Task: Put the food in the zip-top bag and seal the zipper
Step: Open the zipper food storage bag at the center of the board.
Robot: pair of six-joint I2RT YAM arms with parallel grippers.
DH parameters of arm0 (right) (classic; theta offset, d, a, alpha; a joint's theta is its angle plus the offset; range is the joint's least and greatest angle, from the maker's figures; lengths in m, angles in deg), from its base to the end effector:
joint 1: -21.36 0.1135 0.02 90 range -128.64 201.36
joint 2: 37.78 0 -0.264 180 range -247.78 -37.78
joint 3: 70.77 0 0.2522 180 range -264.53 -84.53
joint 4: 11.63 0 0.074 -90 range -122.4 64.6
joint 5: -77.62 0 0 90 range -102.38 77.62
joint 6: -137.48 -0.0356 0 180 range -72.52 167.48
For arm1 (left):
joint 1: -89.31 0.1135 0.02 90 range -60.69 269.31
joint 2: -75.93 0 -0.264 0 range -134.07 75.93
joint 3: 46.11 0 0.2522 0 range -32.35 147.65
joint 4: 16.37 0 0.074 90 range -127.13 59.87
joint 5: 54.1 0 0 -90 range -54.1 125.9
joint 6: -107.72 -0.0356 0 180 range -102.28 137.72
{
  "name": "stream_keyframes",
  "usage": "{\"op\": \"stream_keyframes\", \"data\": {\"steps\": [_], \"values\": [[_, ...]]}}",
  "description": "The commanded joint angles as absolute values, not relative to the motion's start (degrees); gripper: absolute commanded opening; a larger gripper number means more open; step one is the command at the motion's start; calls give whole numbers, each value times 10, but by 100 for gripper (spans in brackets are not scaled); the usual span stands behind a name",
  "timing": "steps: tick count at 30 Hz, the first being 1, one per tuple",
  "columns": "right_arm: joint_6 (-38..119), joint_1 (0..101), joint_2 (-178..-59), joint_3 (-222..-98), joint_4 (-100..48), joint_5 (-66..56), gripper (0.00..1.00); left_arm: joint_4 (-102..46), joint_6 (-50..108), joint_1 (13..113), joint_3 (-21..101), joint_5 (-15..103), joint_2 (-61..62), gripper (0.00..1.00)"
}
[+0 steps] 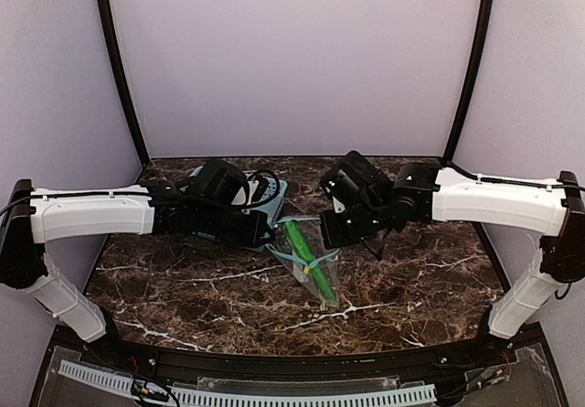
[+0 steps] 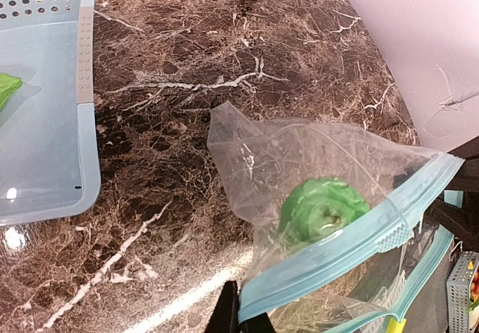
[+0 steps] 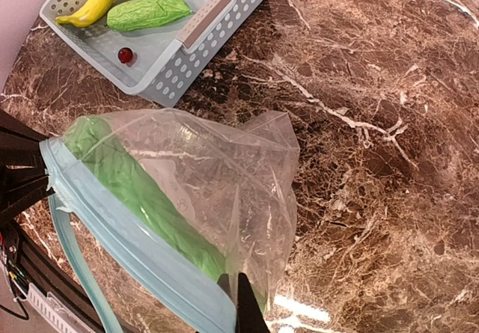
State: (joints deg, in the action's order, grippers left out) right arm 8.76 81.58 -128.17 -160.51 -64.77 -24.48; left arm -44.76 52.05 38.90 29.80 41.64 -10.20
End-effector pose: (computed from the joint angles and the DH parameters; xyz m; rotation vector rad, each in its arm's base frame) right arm 0.1745 0.2899 0.2868 -0.3870 2.5101 0.4559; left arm 0.2113 -0.2611 0.2639 0.3932 2.3698 -0.8677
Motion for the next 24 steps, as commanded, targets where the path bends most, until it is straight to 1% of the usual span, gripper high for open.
{"op": "stream_keyframes", "data": {"steps": [1, 2, 3, 4, 5, 6, 7, 8, 9, 10, 11, 13, 15, 19, 21, 24], "values": [[81, 819, -1269, -1633, -673, -282, 0, -477, 518, 388, 291, 401, -73, 4], [82, 819, -1271, -1635, -673, -281, 0, -469, 511, 388, 291, 410, -72, 9], [83, 819, -1274, -1637, -674, -281, 0, -451, 506, 388, 291, 433, -71, 17], [83, 819, -1276, -1640, -675, -282, 0, -435, 497, 388, 292, 456, -70, 23], [83, 819, -1278, -1642, -676, -283, 0, -430, 493, 388, 294, 466, -69, 36], [83, 819, -1279, -1644, -678, -285, 0, -424, 481, 389, 299, 483, -68, 43], [83, 819, -1280, -1647, -680, -287, 0, -423, 474, 389, 303, 492, -66, 56], [83, 819, -1280, -1649, -682, -288, 0, -426, 458, 389, 312, 510, -64, 62], [83, 818, -1281, -1651, -683, -290, 0, -429, 448, 390, 317, 520, -59, 71], [83, 818, -1281, -1653, -683, -290, 0, -436, 427, 393, 327, 543, -57, 75], [83, 817, -1282, -1655, -684, -290, 0, -440, 416, 396, 332, 555, -50, 80], [86, 815, -1284, -1659, -683, -289, 0, -459, 382, 411, 345, 592, -39, 86], [88, 814, -1286, -1662, -684, -288, 0, -486, 348, 439, 358, 627, -29, 89], [92, 810, -1292, -1666, -684, -283, 0, -555, 263, 510, 400, 651, -35, 91], [93, 809, -1297, -1669, -684, -280, 0, -581, 226, 562, 416, 656, -54, 91], [93, 808, -1301, -1674, -684, -276, 0, -603, 177, 607, 435, 661, -105, 90]]}}
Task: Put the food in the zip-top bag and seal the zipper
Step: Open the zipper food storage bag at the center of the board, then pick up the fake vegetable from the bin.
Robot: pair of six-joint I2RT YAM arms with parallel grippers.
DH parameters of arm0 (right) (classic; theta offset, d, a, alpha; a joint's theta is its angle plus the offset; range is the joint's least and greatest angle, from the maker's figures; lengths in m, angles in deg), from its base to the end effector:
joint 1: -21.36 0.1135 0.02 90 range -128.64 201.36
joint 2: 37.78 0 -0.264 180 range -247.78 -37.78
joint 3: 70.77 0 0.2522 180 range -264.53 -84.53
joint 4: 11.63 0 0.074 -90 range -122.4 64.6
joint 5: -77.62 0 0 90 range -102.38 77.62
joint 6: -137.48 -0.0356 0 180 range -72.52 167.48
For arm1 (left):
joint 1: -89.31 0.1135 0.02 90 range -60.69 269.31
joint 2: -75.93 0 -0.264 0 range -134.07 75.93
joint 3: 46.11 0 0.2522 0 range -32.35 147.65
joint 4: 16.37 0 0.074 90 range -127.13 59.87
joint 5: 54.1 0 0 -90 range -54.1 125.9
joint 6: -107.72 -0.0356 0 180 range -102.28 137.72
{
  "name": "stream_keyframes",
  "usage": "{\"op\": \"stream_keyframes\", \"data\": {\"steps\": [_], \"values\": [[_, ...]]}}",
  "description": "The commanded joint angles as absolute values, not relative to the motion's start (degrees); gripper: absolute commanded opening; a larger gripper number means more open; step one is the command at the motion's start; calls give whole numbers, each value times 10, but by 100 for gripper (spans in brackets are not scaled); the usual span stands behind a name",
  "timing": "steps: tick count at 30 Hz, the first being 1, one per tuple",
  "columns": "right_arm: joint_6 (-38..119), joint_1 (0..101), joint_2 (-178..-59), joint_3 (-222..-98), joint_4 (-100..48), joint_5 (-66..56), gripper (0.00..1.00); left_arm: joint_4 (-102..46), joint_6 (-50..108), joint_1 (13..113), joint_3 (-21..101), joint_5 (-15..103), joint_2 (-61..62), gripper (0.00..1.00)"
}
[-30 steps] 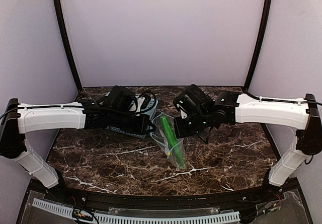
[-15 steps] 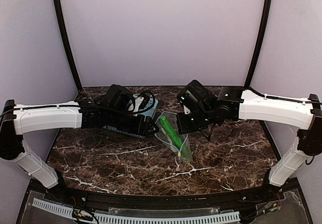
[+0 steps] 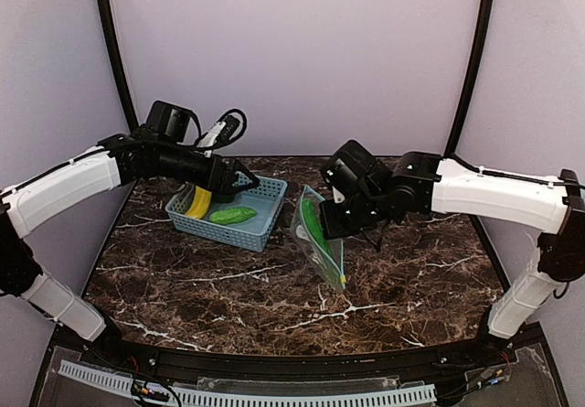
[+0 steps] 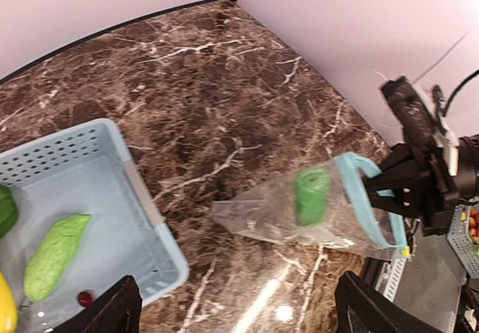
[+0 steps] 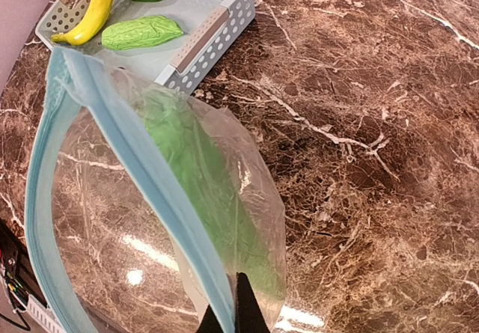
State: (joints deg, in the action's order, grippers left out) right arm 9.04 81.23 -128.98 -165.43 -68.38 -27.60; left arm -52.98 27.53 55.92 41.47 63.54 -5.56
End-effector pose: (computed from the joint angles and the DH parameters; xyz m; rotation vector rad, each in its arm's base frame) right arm 0.1798 0.2911 0.3058 -0.3557 2.4752 0.4087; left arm 0.2603 -0.1913 0.3478 0.7391 2.0540 -0.9490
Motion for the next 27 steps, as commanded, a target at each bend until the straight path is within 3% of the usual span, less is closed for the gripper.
{"op": "stream_keyframes", "data": {"steps": [1, 11, 27], "values": [[93, 808, -1301, -1674, -683, -275, 0, -609, 160, 623, 445, 659, -116, 90], [93, 804, -1304, -1677, -683, -263, 0, -649, 49, 645, 547, 553, -282, 72], [94, 794, -1320, -1686, -679, -244, 0, -653, -6, 680, 589, 517, -396, 71]]}}
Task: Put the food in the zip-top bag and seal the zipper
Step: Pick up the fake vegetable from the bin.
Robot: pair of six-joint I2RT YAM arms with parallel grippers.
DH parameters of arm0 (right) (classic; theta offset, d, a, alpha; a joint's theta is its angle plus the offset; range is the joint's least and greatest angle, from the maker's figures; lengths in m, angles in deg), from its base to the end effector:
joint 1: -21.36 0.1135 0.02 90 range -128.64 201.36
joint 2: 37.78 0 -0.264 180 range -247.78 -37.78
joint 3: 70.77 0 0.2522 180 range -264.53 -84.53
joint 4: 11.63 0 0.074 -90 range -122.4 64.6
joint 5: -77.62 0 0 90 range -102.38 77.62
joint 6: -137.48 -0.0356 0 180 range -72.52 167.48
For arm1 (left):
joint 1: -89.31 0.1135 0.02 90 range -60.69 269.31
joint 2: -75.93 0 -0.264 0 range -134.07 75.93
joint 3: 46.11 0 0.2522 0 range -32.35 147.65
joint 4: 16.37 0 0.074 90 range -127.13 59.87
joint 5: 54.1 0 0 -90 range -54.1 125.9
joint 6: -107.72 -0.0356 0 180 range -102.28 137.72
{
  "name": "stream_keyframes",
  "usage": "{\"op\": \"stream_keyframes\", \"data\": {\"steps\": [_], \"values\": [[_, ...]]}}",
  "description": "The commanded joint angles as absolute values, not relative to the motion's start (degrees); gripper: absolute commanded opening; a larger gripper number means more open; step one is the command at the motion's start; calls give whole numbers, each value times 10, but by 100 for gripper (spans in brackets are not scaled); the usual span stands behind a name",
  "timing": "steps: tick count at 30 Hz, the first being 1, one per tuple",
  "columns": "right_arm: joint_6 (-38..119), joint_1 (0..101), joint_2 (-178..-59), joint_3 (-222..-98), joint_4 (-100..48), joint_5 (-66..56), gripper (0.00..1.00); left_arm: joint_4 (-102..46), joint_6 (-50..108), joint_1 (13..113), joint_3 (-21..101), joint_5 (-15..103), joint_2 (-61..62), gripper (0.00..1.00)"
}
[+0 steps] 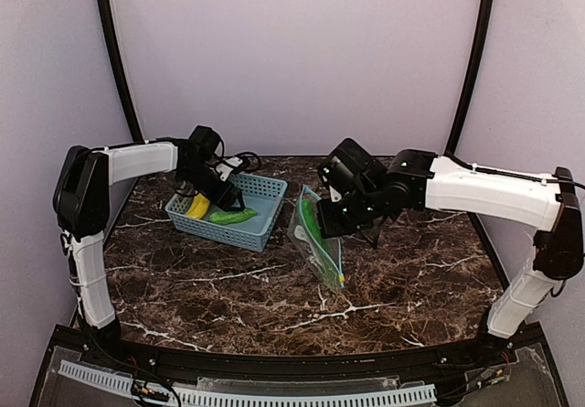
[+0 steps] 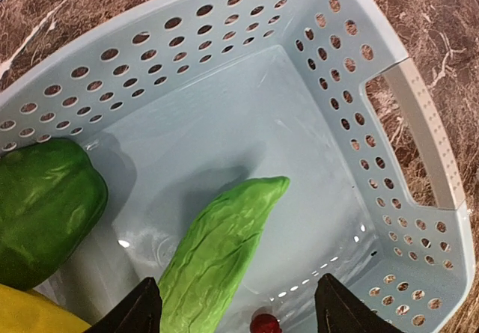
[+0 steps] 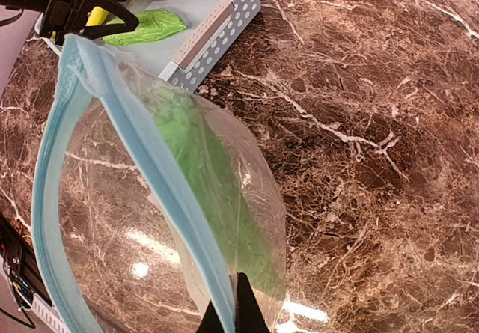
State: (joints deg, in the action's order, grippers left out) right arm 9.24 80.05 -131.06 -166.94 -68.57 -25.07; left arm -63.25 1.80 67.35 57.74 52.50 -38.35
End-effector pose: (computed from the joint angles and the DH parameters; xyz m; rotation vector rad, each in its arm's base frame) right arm 0.1890 0.2957 0.3018 -0.3596 2.5081 0.4282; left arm 0.3996 -0.1721 0.2175 0.9337 2.3839 -0.4122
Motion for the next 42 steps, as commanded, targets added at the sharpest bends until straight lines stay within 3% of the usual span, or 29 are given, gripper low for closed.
{"op": "stream_keyframes", "data": {"steps": [1, 12, 16, 25, 33, 42], "values": [[95, 795, -1321, -1686, -679, -243, 0, -652, -8, 681, 589, 513, -401, 71], [99, 791, -1327, -1688, -675, -234, 0, -656, -20, 687, 587, 531, -425, 73], [101, 791, -1329, -1690, -671, -230, 0, -668, -18, 686, 577, 548, -425, 67], [104, 789, -1329, -1689, -668, -227, 0, -670, -19, 686, 562, 493, -422, 64], [101, 788, -1325, -1685, -667, -227, 0, -659, -13, 686, 561, 471, -423, 52], [100, 787, -1323, -1680, -665, -227, 0, -659, -18, 686, 553, 470, -425, 50]]}}
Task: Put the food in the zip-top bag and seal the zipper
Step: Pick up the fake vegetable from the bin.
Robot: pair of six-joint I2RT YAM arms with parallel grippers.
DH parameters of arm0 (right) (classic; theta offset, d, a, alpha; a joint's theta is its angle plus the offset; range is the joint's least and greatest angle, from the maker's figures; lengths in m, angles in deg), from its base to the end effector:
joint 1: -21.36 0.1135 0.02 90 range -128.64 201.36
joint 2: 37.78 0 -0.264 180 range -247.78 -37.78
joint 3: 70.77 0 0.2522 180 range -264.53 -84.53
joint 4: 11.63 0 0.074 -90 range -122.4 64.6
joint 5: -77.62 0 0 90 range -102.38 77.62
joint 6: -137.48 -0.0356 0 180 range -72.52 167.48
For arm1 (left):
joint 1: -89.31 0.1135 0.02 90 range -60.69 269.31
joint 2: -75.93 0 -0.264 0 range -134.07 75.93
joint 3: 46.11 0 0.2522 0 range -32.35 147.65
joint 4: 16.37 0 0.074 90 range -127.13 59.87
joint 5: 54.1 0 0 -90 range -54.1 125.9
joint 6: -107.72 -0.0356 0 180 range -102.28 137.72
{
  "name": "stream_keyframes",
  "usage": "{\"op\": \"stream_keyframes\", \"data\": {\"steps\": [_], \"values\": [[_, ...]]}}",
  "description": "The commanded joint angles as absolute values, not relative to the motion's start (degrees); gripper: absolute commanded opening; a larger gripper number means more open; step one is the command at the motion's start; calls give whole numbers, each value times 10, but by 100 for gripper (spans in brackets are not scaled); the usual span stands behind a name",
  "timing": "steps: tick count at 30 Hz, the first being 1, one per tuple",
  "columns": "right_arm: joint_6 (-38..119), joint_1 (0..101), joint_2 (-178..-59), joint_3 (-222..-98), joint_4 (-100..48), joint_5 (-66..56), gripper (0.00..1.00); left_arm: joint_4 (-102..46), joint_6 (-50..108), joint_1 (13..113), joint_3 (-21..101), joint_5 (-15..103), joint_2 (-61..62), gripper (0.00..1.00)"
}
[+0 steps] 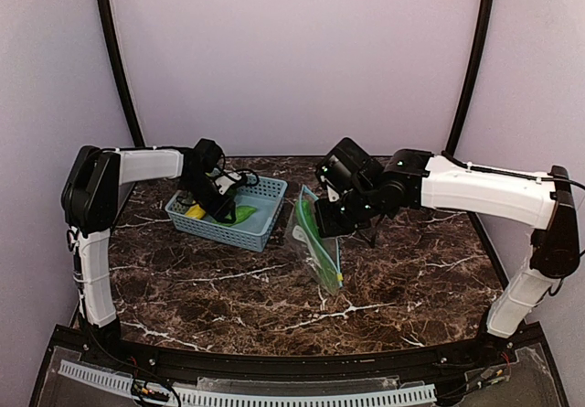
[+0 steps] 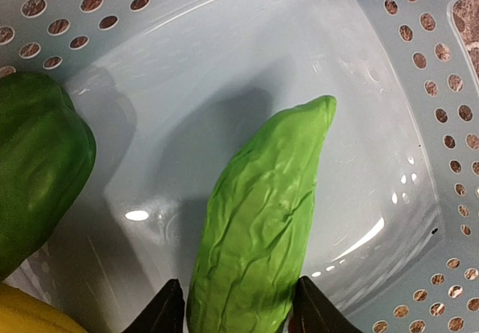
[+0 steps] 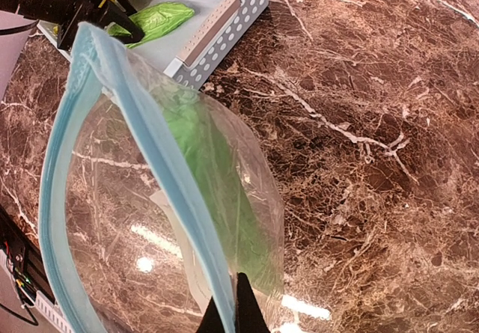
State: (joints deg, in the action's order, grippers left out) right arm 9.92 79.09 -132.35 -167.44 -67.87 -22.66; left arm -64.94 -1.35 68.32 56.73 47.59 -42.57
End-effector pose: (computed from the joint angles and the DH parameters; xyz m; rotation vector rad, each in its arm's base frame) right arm 0.1959 0.2984 0.2975 -0.3741 2.5278 0.4560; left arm 0.4046 -0.1630 0.1794 0.9776 2.4981 -0.2848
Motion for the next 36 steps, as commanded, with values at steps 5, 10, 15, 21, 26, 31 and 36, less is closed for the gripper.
{"op": "stream_keyframes", "data": {"steps": [5, 10, 15, 21, 26, 31, 36], "values": [[99, 787, -1321, -1680, -664, -227, 0, -663, -16, 685, 554, 478, -425, 43], [100, 787, -1317, -1681, -663, -228, 0, -661, -7, 686, 563, 486, -410, 36], [101, 785, -1314, -1681, -663, -230, 0, -634, 25, 686, 563, 492, -355, 34], [103, 782, -1316, -1682, -662, -229, 0, -563, 104, 685, 544, 520, -246, 32], [108, 781, -1317, -1687, -657, -225, 0, -513, 182, 671, 496, 543, -143, 31], [109, 781, -1319, -1686, -643, -219, 0, -407, 327, 609, 402, 556, -46, 33], [108, 781, -1324, -1687, -628, -199, 0, -246, 449, 496, 333, 487, 20, 33]]}}
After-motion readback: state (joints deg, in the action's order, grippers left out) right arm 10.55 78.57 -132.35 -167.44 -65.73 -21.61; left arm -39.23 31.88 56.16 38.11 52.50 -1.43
